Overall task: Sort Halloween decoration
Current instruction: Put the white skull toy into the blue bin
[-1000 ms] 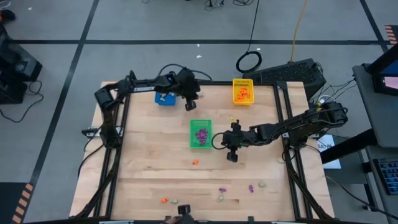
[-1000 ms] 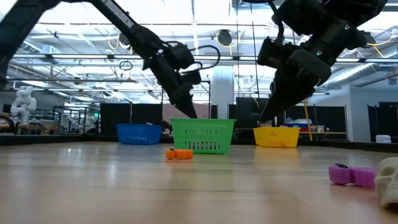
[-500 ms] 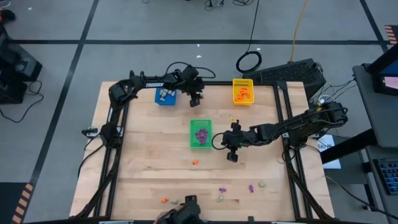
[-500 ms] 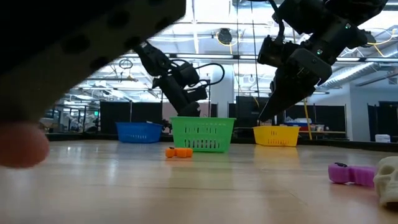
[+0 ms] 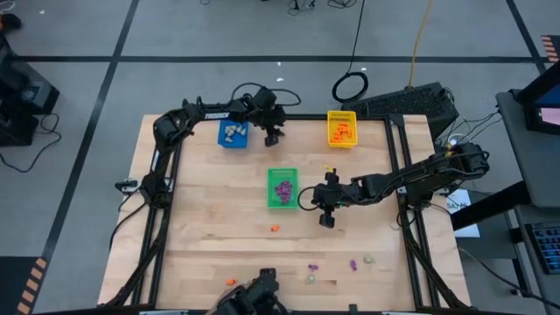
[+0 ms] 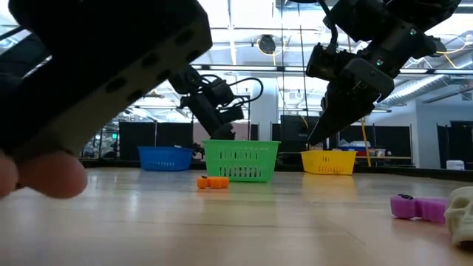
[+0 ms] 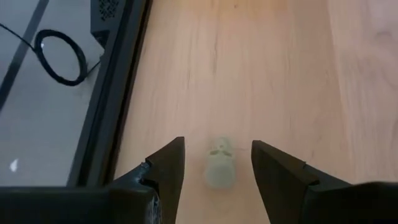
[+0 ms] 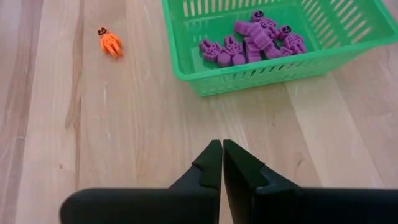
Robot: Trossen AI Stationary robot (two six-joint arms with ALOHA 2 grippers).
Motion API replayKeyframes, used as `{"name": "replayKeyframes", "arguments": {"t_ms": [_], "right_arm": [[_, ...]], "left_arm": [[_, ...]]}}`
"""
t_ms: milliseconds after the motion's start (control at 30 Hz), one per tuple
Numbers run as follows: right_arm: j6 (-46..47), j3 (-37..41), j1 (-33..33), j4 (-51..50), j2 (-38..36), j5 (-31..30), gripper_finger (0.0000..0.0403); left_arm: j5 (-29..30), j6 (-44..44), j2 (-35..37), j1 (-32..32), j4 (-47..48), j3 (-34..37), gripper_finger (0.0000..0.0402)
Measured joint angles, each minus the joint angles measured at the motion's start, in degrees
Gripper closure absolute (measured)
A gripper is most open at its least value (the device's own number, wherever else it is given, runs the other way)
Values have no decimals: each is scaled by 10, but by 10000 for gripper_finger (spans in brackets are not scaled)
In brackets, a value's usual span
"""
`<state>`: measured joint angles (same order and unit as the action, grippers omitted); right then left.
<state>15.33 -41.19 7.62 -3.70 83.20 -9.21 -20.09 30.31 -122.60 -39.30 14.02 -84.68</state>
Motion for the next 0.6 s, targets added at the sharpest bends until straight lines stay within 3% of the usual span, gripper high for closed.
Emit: {"name": "replayKeyframes", "arguments": {"t_ms": [333, 600], "right_arm": [[2, 0, 0, 1, 0, -3, 401], [3, 0, 0, 2, 0, -14, 401]], "left_arm": [[-31, 33, -16, -9, 13, 1, 221], [-49, 67, -20, -8, 27, 1, 268]]}}
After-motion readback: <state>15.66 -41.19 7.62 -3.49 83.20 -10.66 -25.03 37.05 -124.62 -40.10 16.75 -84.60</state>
